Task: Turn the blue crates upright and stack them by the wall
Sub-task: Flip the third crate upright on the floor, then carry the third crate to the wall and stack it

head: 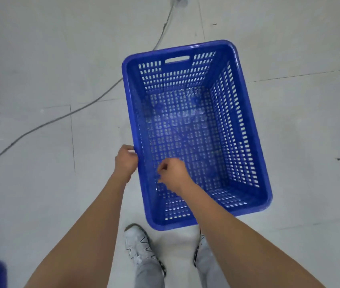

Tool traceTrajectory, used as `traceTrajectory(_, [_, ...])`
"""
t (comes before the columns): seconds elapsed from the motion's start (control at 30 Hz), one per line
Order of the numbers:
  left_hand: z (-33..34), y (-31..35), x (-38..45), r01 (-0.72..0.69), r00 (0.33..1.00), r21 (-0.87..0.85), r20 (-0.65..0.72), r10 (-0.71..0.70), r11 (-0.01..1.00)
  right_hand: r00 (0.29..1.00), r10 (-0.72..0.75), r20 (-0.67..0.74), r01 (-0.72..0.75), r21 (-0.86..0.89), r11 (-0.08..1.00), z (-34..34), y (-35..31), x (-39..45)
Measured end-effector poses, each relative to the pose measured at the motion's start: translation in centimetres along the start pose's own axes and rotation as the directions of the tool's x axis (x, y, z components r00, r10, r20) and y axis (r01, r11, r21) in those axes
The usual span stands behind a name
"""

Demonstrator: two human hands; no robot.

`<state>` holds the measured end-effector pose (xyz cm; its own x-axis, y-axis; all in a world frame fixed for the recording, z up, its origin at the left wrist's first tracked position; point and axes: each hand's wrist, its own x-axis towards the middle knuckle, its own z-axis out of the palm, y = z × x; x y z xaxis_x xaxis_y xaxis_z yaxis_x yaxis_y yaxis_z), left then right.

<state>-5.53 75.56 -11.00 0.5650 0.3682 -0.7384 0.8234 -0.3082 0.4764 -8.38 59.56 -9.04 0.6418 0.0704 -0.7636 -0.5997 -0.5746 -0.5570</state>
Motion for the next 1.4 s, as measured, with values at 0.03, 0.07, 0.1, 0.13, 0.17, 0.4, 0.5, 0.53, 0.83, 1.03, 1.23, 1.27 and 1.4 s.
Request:
traceTrajectory(0.03, [-0.3, 0.2, 0.7, -0.005, 0.999, 0.011, -0.037, 0.006, 1.000, 0.993, 0.003, -0.114, -0.003, -0.003, 1.000, -1.6, 0.4, 0.3])
traceTrajectory(0.07, [-0.5, 0.5, 1.2, -0.014, 0.999, 0.009, -0.051, 0.014, 1.000, 0.967, 0.000, -0.256, -0.007, -0.029, 1.000, -3.5, 0.6, 0.6])
traceTrajectory(0.1, [-0.6, 1.0, 1.7, -0.013, 0.999, -0.004, -0.045, 0.013, 1.000, 0.918, -0.030, -0.395, 0.000, -0.076, 0.997, -6.0, 1.0, 0.9])
traceTrajectory(0.13, [-0.5, 1.6, 2.1, -0.014, 0.999, -0.024, -0.033, 0.014, 1.000, 0.846, -0.098, -0.525, 0.017, -0.158, 0.987, -8.4, 1.4, 1.3])
traceTrajectory(0.17, [-0.5, 2.2, 2.4, -0.016, 0.999, -0.046, -0.028, 0.015, 0.999, 0.747, -0.187, -0.638, 0.017, -0.263, 0.965, -10.9, 1.9, 1.7])
traceTrajectory(0.4, [2.0, 3.8, 3.7, -0.051, 0.999, -0.040, -0.012, 0.051, 0.998, 0.830, 0.265, -0.491, -0.274, 0.055, 0.960, -23.0, 7.0, 7.6])
traceTrajectory(0.5, [3.0, 3.1, 4.2, -0.029, 0.999, 0.017, -0.020, 0.029, 0.999, 0.839, 0.293, -0.459, -0.287, 0.085, 0.954, -23.7, 7.9, 8.7])
traceTrajectory(0.53, [3.2, 3.0, 4.3, -0.021, 1.000, 0.024, -0.019, 0.021, 0.999, 0.837, 0.298, -0.459, -0.290, 0.089, 0.953, -23.5, 7.9, 8.8])
traceTrajectory(0.83, [0.5, 2.9, 1.4, 0.055, 0.998, -0.036, -0.041, -0.057, 0.998, 0.838, 0.308, -0.450, -0.344, 0.001, 0.939, -22.4, 6.4, 6.1])
traceTrajectory(1.03, [-7.4, 3.9, -8.7, 0.081, 0.992, -0.092, -0.085, -0.089, 0.992, 0.886, 0.239, -0.396, -0.287, -0.065, 0.956, -22.3, 0.7, -3.7])
traceTrajectory(1.23, [-16.7, 4.8, -23.7, 0.101, 0.965, -0.017, -0.241, -0.102, 0.995, 0.938, 0.080, -0.336, -0.159, -0.214, 0.964, -22.0, -7.2, -16.5])
traceTrajectory(1.27, [-18.1, 4.8, -26.2, 0.107, 0.957, -0.020, -0.268, -0.109, 0.994, 0.943, 0.058, -0.327, -0.137, -0.225, 0.965, -21.9, -8.5, -18.3])
traceTrajectory(1.4, [-22.3, 3.6, -35.7, 0.099, 0.923, -0.099, -0.363, -0.129, 0.990, 0.968, -0.058, -0.242, -0.017, -0.297, 0.955, -21.2, -13.1, -24.2])
